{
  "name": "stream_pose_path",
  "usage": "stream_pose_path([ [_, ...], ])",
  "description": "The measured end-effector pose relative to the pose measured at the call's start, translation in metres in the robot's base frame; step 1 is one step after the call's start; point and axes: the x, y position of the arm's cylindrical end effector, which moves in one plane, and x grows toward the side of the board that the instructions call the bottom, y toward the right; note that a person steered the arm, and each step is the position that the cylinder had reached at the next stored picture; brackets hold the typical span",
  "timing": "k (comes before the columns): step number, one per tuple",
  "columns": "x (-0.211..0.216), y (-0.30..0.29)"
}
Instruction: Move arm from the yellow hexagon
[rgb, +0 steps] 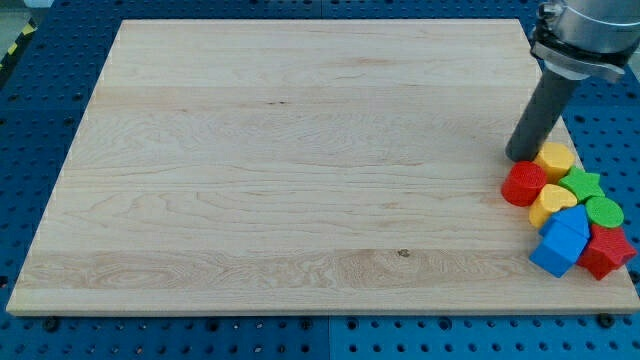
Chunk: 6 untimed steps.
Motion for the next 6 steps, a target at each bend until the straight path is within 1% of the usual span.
stream_pose_path([
  [2, 0.000, 0.002],
  [3, -0.039, -0.018],
  [4, -0.064, -0.005],
  [5, -0.065, 0.000],
  [6, -0.065, 0.029],
])
